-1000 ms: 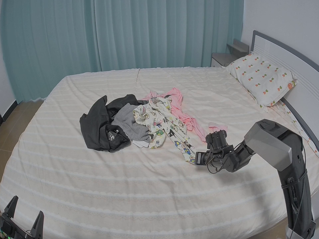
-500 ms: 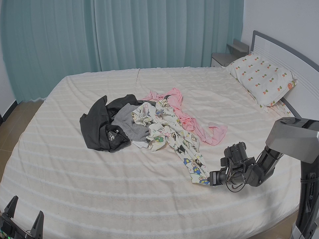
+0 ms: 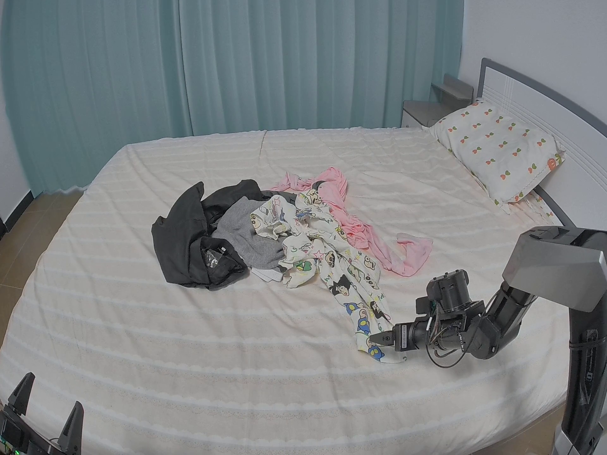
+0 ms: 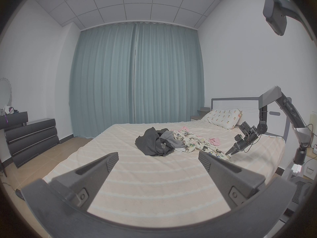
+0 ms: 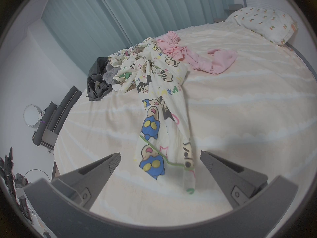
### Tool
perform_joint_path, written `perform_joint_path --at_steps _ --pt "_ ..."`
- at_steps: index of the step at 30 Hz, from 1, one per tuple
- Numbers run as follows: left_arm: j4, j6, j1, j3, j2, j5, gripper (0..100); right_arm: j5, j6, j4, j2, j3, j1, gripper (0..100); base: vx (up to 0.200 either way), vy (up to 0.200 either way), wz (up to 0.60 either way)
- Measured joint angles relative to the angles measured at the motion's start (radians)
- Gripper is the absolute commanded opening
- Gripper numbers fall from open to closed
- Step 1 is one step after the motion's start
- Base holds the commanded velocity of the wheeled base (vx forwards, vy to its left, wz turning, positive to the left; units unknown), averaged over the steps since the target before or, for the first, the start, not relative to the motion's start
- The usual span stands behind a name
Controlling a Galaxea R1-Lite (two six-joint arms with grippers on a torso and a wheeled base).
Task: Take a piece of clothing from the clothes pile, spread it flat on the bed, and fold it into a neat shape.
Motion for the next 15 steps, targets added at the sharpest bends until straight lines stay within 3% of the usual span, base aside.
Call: perform_joint_path --at_steps 15 --pt "0.0 0.0 0.0 0.0 0.0 0.0 100 0.087 -0.018 -0.001 0.115 -0.153 -0.024 100 0.0 0.0 0.0"
